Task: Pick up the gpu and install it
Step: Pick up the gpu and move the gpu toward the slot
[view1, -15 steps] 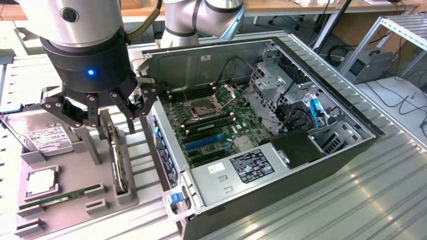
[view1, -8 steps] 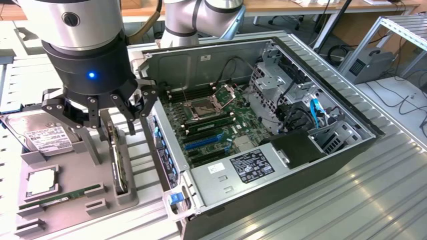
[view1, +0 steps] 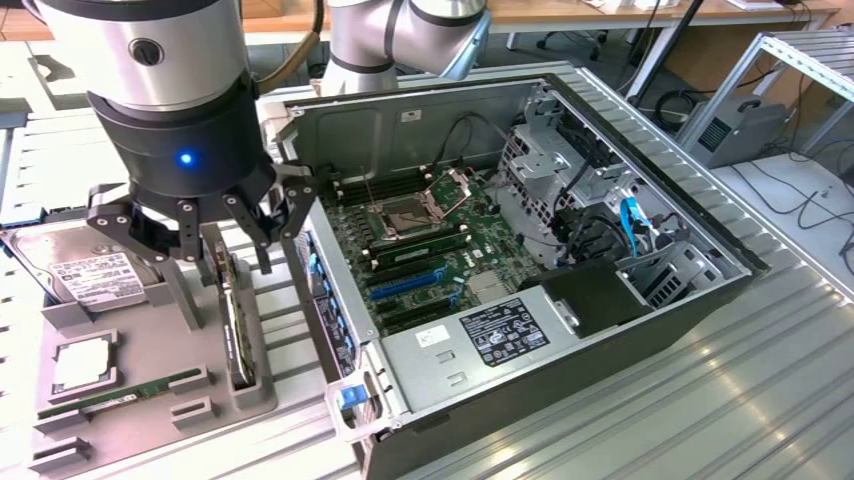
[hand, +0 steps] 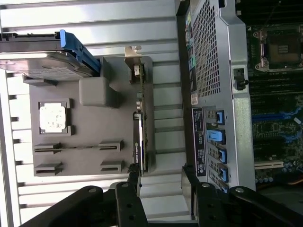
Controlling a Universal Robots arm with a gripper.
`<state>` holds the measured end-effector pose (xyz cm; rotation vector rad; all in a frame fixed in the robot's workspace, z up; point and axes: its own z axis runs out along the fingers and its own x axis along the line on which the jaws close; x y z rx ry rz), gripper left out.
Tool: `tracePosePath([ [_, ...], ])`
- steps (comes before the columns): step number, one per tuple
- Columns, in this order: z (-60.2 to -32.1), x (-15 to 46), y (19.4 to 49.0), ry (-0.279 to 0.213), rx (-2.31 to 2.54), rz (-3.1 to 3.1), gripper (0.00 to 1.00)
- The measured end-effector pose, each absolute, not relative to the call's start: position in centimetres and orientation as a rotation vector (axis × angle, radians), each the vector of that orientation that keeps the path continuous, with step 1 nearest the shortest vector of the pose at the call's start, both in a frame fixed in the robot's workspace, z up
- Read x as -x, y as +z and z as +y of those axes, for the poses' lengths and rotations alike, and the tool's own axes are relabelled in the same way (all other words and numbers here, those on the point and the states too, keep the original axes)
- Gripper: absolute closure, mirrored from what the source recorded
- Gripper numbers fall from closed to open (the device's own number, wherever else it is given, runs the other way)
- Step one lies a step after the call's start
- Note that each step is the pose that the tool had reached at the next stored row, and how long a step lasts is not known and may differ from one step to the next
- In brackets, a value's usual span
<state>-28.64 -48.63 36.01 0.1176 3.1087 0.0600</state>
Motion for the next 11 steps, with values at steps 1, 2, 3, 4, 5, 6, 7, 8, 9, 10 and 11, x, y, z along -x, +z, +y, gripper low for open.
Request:
tracePosePath([
  [1, -48.63, 28.64, 35.96, 0.06, -0.118, 3.109, 0.52],
  [2, -48.63, 28.64, 35.88, 0.06, -0.118, 3.109, 0.52],
  [3, -48.63, 28.64, 35.81, 0.06, -0.118, 3.109, 0.52],
  [4, -48.63, 28.64, 35.76, 0.06, -0.118, 3.109, 0.52],
  [5, -48.63, 28.64, 35.72, 0.06, -0.118, 3.109, 0.52],
  [6, -48.63, 28.64, 35.68, 0.06, -0.118, 3.109, 0.52],
  [7, -48.63, 28.64, 35.63, 0.06, -0.118, 3.109, 0.52],
  [8, -48.63, 28.64, 35.58, 0.06, -0.118, 3.109, 0.52],
  [9, -48.63, 28.64, 35.54, 0.06, -0.118, 3.109, 0.52],
  [10, -48.63, 28.64, 35.49, 0.06, -0.118, 3.109, 0.52],
  [11, -48.63, 28.64, 35.43, 0.06, -0.118, 3.109, 0.52],
])
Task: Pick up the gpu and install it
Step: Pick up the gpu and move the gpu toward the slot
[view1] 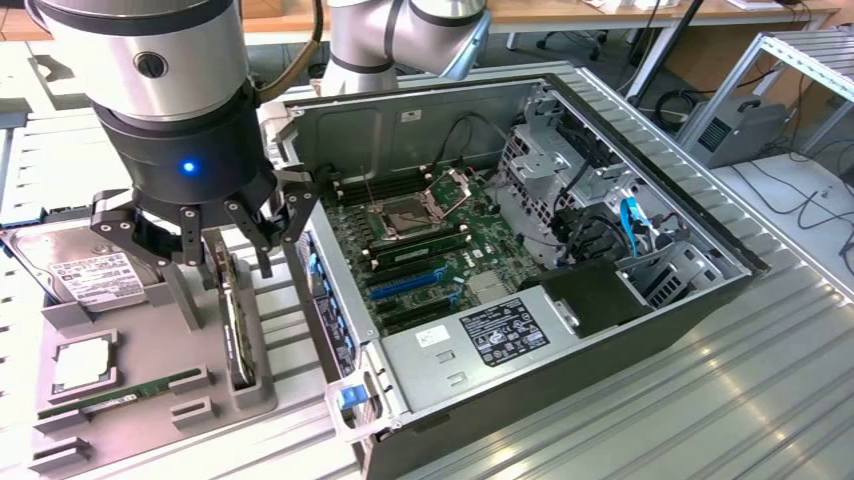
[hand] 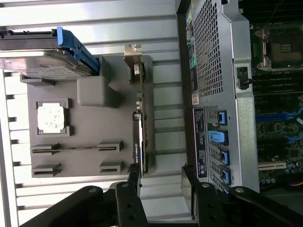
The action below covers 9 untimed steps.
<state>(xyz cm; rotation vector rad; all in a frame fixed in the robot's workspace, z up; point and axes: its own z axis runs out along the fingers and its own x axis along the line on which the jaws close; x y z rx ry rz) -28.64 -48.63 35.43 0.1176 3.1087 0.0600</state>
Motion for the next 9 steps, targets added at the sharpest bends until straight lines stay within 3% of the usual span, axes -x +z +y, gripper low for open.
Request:
tracePosePath([
  [9, -48.63, 28.64, 34.9, 0.06, -0.118, 3.109, 0.52],
])
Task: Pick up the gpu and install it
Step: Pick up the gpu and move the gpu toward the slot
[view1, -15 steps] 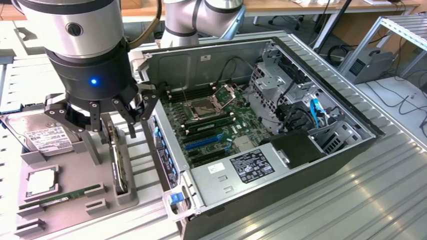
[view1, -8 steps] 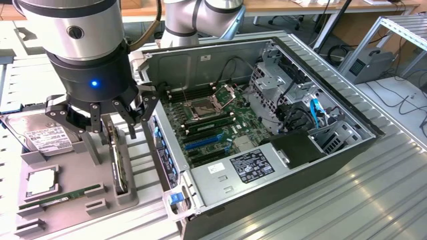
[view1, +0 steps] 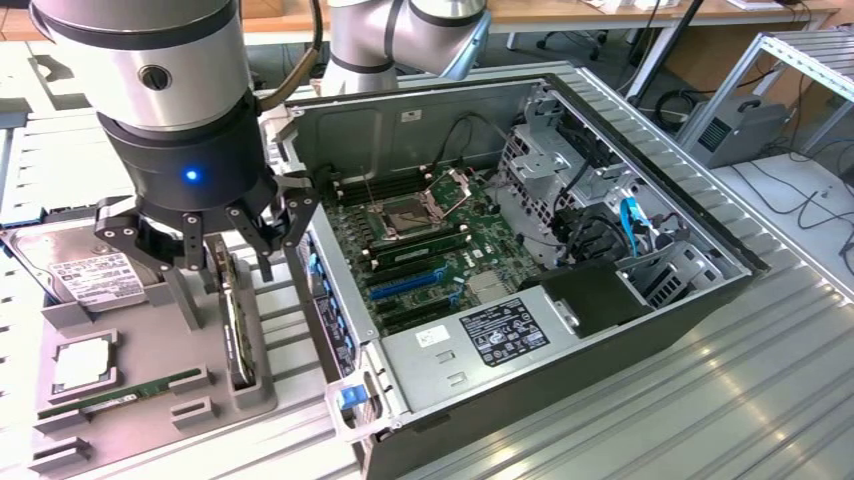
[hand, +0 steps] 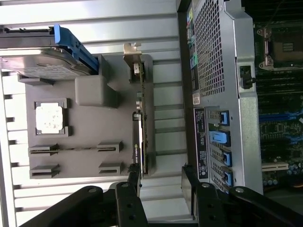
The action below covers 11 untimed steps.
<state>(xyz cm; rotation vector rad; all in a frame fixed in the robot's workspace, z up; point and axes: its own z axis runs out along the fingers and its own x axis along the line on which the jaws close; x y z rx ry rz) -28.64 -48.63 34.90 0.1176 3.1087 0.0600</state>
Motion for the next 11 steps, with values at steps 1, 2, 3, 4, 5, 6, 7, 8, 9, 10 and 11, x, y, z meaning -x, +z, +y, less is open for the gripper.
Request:
tracePosePath([
  [1, -48.63, 28.64, 34.86, 0.06, -0.118, 3.109, 0.52],
  [2, -48.63, 28.64, 34.81, 0.06, -0.118, 3.109, 0.52],
  [3, -48.63, 28.64, 34.74, 0.06, -0.118, 3.109, 0.52],
  [4, -48.63, 28.64, 34.67, 0.06, -0.118, 3.109, 0.52],
  [5, -48.63, 28.64, 34.58, 0.06, -0.118, 3.109, 0.52],
  [6, -48.63, 28.64, 34.55, 0.06, -0.118, 3.109, 0.52],
  [7, -48.63, 28.64, 34.5, 0.06, -0.118, 3.109, 0.52],
  [8, -48.63, 28.64, 34.46, 0.06, -0.118, 3.109, 0.52],
  [9, -48.63, 28.64, 34.42, 0.06, -0.118, 3.109, 0.52],
  [10, -48.63, 28.64, 34.39, 0.06, -0.118, 3.109, 0.52],
  [11, -48.63, 28.64, 34.34, 0.06, -0.118, 3.109, 0.52],
])
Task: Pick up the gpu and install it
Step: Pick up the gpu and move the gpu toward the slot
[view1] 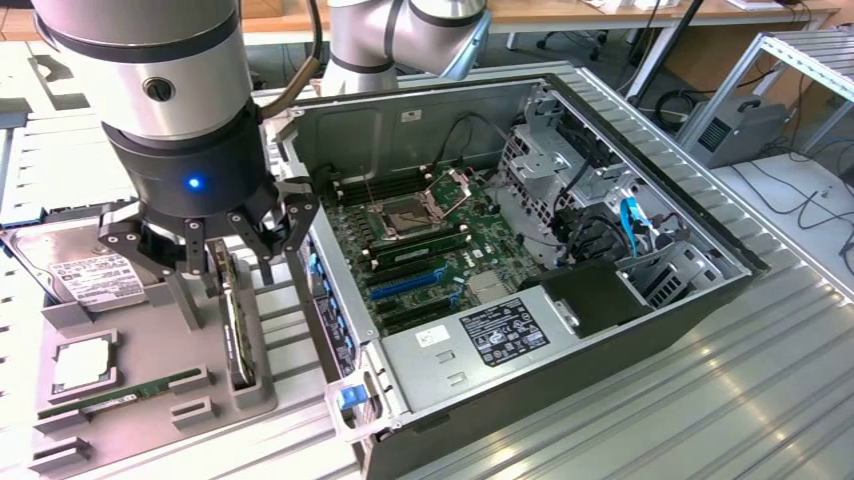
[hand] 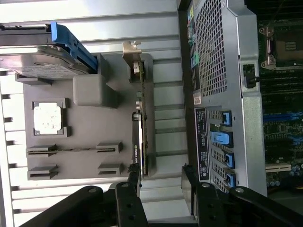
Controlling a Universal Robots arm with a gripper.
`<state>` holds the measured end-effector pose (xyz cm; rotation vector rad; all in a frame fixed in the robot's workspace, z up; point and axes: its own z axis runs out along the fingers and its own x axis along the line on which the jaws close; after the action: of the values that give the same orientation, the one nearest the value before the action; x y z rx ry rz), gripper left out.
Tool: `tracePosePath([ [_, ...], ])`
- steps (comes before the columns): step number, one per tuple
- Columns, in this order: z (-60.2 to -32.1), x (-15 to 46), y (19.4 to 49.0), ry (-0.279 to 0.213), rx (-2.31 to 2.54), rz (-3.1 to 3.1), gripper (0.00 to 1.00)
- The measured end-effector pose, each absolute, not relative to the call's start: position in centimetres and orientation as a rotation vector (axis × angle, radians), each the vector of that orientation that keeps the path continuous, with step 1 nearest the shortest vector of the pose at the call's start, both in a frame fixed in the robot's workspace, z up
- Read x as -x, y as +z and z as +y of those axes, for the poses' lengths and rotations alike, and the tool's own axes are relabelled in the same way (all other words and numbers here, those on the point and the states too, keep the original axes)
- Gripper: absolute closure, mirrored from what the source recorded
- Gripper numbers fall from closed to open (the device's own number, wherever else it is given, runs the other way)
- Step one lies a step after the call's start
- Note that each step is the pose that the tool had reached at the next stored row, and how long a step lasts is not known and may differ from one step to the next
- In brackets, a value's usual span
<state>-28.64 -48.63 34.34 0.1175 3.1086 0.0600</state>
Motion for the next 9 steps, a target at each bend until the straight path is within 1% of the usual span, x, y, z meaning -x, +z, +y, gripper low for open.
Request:
tracePosePath([
  [9, -48.63, 28.64, 33.95, 0.06, -0.118, 3.109, 0.52],
])
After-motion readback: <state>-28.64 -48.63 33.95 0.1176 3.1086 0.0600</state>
